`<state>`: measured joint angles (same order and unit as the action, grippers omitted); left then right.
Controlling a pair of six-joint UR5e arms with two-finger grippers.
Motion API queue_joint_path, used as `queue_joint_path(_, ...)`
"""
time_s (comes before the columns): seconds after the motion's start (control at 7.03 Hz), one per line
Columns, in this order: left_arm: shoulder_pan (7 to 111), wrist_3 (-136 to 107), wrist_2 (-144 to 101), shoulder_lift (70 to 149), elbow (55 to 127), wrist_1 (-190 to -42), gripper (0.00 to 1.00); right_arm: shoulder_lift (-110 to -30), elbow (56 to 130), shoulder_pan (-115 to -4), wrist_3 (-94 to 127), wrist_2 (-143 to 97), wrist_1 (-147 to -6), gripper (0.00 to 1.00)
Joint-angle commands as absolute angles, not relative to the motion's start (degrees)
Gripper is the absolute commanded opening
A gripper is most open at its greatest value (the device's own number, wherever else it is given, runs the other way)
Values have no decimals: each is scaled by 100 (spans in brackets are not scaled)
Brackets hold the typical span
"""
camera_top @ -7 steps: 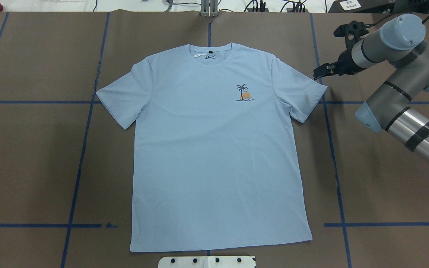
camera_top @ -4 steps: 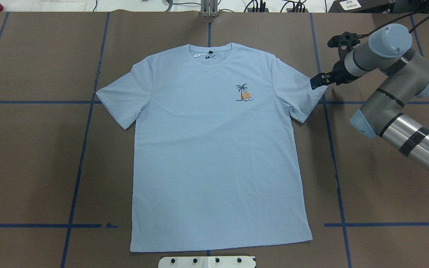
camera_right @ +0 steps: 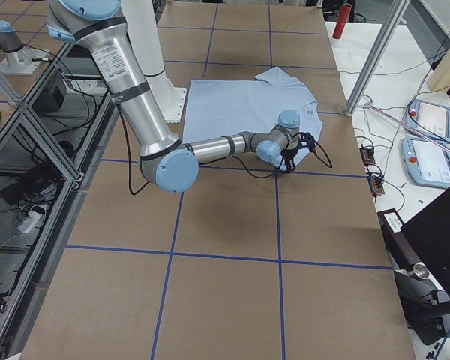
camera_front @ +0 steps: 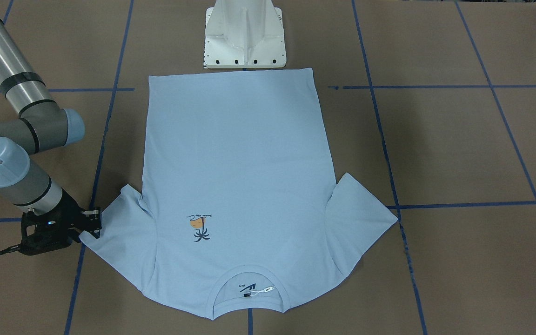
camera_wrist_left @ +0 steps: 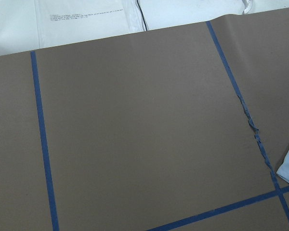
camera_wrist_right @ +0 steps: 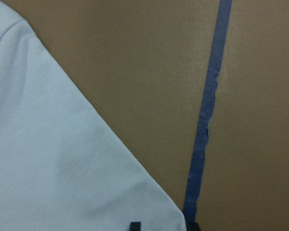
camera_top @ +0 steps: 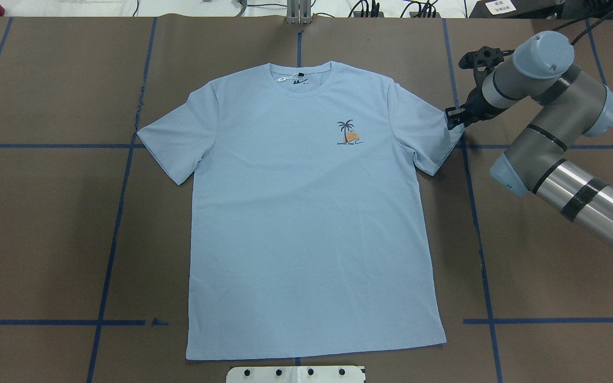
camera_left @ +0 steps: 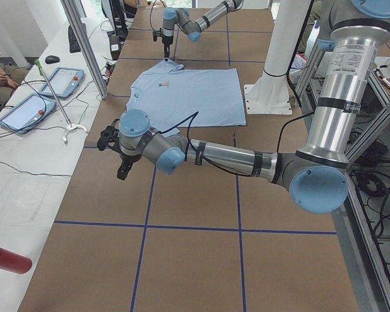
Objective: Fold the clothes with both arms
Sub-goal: 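Grasp the sleeve edge with the right gripper, then fold the sleeve inward over the shirt body with the right gripper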
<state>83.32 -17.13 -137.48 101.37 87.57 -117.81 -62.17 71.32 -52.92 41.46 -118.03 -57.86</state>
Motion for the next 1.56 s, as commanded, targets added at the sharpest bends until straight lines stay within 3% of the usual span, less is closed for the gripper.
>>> queue_joint_path(0.0, 8332, -1714, -13755, 10143, 8754, -11786, 100, -6170, 7180, -5308, 4140, -11812, -5871, 0)
queue_joint_path(0.43, 8341, -1697, -13912, 10142, 8754, -11786, 99, -6161, 7653, -5300, 4192, -12215, -5836, 0)
queue_joint_path(0.71, 8341, -1679, -13904, 10134, 8745, -11795, 99, -5743, 7814, -4942, 4881, -12138, -5871, 0)
queue_joint_path(0.85, 8341, -1679, -13904, 10125, 8745, -11795, 99, -5243, 7622, -4765, 5226, -11720, -6115, 0)
queue_joint_path(1.14, 8341, -1670, -13887, 10134, 8754, -11795, 99, -3534, 5794, -4571, 5379, -11050, -6328, 0)
queue_joint_path(1.28, 8341, -1679, -13887, 10142, 8745, -11786, 99, -3429, 5574, -4483, 5370, -10891, -6302, 0)
queue_joint_path(1.42, 8341, -1705, -13887, 10134, 8736, -11795, 100, -3480, 5572, -4335, 5361, -10637, -6145, 99)
